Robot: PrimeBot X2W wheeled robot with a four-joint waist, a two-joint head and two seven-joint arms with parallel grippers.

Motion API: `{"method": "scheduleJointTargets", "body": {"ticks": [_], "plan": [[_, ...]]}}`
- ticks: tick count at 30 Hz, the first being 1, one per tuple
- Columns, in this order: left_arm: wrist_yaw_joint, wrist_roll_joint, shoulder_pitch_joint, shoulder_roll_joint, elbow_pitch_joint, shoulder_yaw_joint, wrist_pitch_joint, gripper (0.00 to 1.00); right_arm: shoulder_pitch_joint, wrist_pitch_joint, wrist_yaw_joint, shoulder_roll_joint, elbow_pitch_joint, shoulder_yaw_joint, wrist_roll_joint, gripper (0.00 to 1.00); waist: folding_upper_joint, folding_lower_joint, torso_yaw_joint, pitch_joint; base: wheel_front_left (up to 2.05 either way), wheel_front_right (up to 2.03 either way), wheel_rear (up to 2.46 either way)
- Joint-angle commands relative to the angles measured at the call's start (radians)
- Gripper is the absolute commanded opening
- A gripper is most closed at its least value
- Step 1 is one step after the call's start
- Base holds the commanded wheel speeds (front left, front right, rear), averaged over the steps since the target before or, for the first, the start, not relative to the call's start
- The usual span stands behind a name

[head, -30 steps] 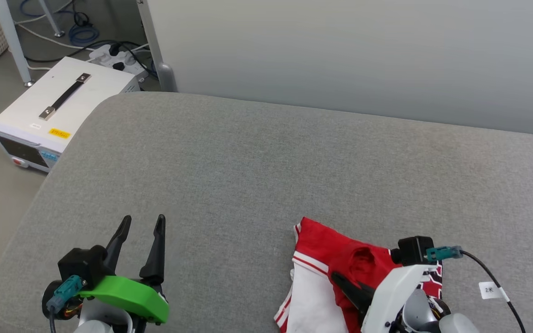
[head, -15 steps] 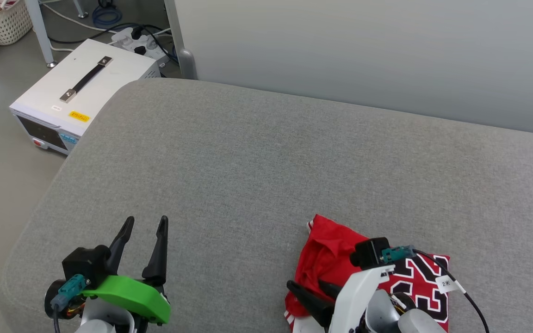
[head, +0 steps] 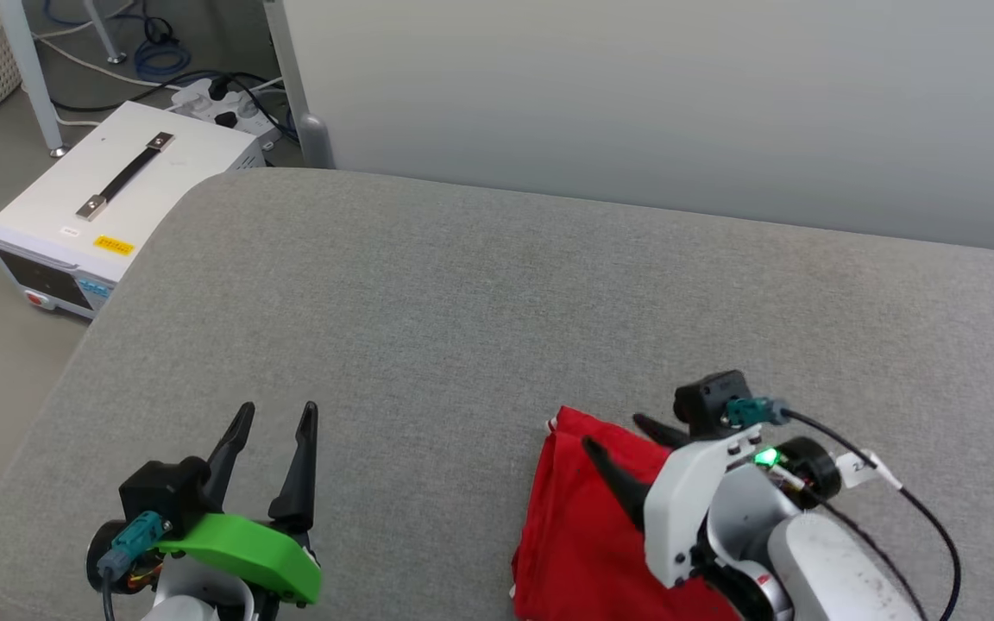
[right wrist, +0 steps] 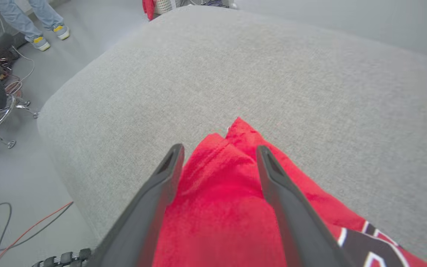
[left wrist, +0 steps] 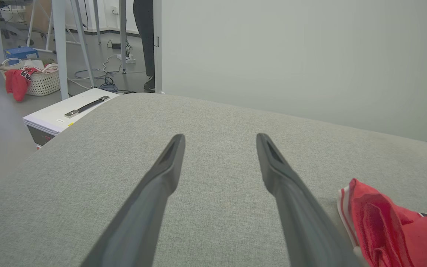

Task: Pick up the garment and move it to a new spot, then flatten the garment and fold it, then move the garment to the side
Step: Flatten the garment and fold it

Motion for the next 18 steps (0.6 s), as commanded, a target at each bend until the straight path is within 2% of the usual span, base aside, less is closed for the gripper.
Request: {"method": "scheduleJointTargets", "body": {"ticks": [1, 7, 12, 14, 18], "plan": [[0.005, 0.003, -0.004, -0.001, -0.006, 0.002, -0.005, 1.0, -0.028, -0.002, -0.001, -0.024, -0.023, -0.019, -0.031, 1.0, 0.0, 0.0, -0.016, -0.005, 0.0, 0.0, 0.0], [0.006, 0.006, 0.0, -0.011, -0.019, 0.0, -0.006, 1.0, -0.061, -0.066, -0.001, -0.175, -0.105, -0.103, -0.165, 1.0, 0.0, 0.0, -0.051, -0.009, 0.0, 0.0, 0.0], [0.003, 0.014, 0.001, -0.024, -0.033, 0.005, -0.006, 1.0, -0.049, -0.182, -0.001, -0.285, -0.167, -0.211, -0.231, 1.0, 0.0, 0.0, -0.079, 0.001, 0.0, 0.0, 0.0], [0.001, 0.02, 0.001, -0.03, -0.041, 0.012, -0.006, 1.0, -0.028, -0.222, -0.001, -0.313, -0.187, -0.26, -0.25, 1.0, 0.0, 0.0, -0.088, 0.007, 0.0, 0.0, 0.0], [-0.006, 0.036, 0.001, -0.046, -0.057, 0.031, -0.006, 1.0, 0.04, -0.294, -0.001, -0.324, -0.239, -0.369, -0.25, 1.0, 0.0, 0.0, -0.099, 0.018, 0.0, 0.0, 0.0]]}}
